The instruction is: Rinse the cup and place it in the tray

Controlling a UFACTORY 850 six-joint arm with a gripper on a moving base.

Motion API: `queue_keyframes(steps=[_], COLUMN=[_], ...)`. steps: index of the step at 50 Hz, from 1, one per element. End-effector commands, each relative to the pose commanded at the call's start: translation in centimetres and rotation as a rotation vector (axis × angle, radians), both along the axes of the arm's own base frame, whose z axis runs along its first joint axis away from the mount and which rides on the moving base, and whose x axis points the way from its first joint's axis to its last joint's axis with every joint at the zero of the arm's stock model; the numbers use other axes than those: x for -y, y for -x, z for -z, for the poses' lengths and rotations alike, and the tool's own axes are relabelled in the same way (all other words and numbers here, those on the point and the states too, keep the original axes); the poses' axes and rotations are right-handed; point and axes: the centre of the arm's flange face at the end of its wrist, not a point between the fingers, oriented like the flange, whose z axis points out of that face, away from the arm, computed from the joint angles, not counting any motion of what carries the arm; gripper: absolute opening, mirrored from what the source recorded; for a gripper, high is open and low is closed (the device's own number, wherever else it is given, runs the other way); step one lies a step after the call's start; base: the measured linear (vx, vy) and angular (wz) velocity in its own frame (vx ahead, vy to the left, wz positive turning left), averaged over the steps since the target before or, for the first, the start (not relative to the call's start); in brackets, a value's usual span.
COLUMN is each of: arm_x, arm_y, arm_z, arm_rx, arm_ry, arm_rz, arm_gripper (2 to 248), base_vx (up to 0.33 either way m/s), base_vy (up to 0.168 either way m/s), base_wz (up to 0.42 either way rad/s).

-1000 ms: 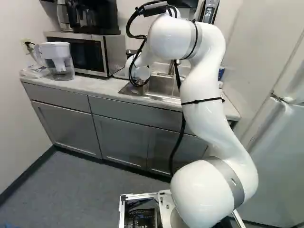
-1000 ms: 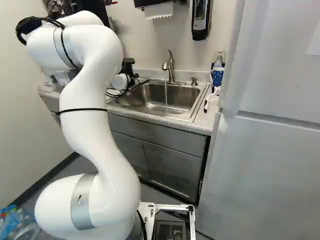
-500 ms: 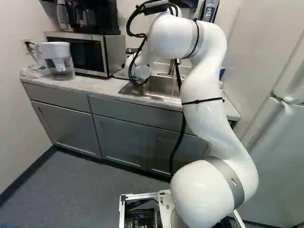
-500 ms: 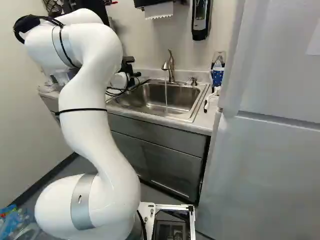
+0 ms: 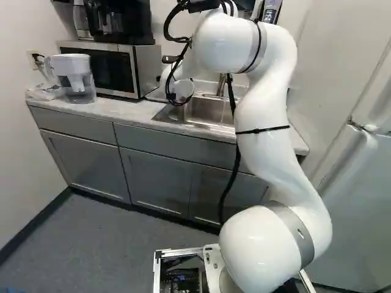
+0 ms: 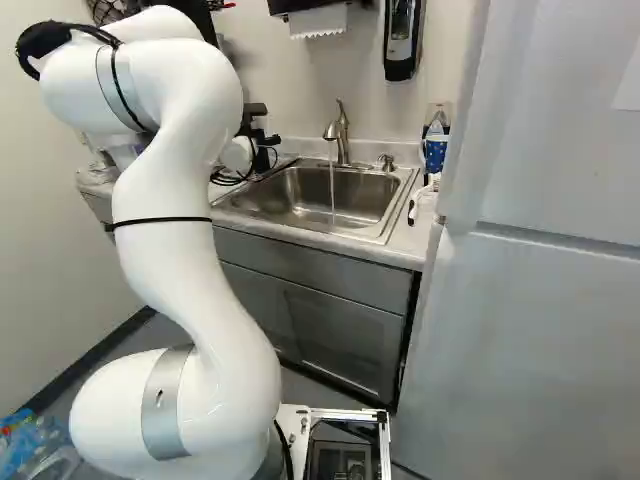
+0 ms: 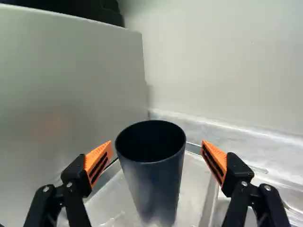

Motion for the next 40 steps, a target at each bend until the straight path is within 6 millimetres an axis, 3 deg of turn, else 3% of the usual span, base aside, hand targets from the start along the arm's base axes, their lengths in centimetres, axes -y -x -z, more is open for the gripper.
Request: queue_keyframes(steps=[40], arm_x=[0.0], arm_y=[0.0], arm_z=[-4.6], arm_rx=[0.072], arm_ry=[-0.018], arm_rz=[0.000], arm_gripper=[247], base_vx=[0.000], base_vy=[0.000], base_wz=[0.000])
